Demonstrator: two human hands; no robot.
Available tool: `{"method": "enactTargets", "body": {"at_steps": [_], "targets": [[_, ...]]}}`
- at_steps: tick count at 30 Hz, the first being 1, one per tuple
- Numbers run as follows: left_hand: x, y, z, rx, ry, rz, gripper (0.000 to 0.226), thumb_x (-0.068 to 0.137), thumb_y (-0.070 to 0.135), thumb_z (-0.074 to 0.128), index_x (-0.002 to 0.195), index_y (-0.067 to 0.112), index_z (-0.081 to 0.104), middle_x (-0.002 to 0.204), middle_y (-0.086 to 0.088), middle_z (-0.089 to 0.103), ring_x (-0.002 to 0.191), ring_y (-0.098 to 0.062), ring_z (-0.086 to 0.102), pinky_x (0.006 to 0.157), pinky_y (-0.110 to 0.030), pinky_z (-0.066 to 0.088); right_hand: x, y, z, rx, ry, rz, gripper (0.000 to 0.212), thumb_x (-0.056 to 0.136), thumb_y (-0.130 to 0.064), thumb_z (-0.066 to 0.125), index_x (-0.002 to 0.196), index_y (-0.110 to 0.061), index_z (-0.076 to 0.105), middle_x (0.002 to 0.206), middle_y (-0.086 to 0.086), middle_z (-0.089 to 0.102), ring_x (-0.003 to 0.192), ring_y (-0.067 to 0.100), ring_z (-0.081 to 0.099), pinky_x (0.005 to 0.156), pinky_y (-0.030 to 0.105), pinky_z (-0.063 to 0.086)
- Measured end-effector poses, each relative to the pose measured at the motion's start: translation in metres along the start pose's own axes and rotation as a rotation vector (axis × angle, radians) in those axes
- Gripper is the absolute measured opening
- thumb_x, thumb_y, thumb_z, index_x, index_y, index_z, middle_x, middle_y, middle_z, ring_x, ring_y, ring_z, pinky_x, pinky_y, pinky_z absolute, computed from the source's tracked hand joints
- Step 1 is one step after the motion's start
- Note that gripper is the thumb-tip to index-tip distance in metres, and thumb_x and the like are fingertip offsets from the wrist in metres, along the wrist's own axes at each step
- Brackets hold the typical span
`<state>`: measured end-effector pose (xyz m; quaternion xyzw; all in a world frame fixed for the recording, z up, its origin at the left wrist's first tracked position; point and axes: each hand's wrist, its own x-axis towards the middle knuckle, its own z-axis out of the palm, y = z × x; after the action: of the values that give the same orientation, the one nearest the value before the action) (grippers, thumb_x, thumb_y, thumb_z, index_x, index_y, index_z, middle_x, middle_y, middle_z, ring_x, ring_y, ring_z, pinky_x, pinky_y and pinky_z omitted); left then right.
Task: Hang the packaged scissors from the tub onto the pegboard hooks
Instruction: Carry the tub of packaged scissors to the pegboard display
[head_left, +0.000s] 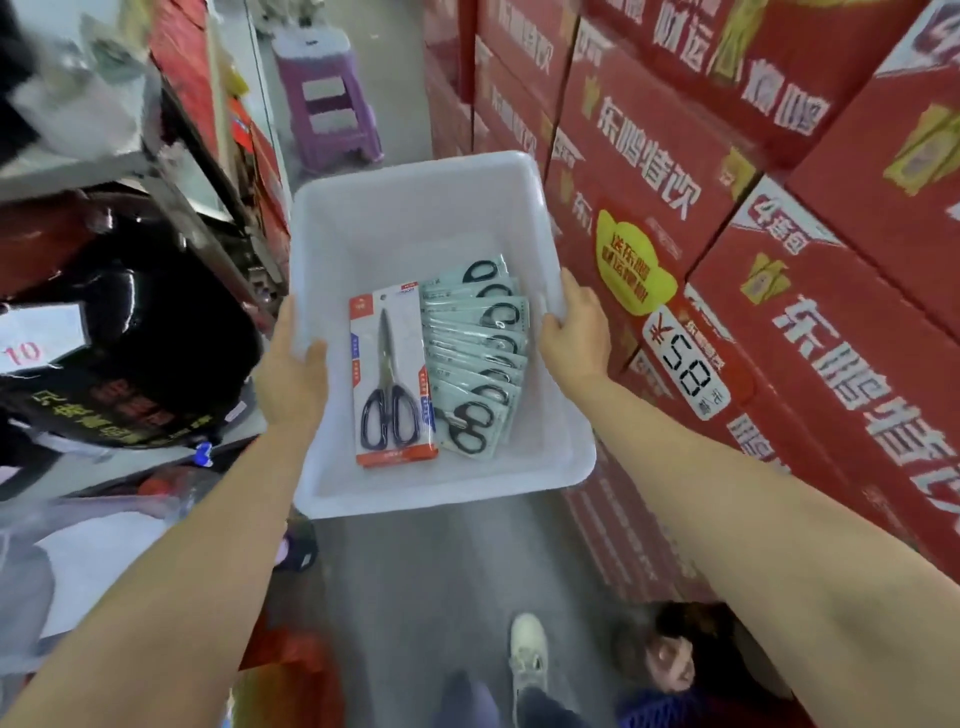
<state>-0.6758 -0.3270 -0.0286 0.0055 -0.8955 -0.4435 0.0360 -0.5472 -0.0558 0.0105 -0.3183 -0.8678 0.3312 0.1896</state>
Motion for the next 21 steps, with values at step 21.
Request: {"method": "enactTargets", "body": {"at_steps": [21], "targets": [[0.392,0.06,0.107,0.091,0.047,-0.073,0.063,0.091,0.025,0.055,0.15,0.037,0.034,0.138,-0.008,0.057,0.122,-0.032,0.055,0.103,-0.041,0.042,0.396,-0.098,0.2,0.074,-0.061,-0.051,0.054,0.093,-0.009,0.051,0.146,-0.018,0.039,0.128,0.009,0.055,0.115,0.026,0.054,0.086,0.028,0.04]]}}
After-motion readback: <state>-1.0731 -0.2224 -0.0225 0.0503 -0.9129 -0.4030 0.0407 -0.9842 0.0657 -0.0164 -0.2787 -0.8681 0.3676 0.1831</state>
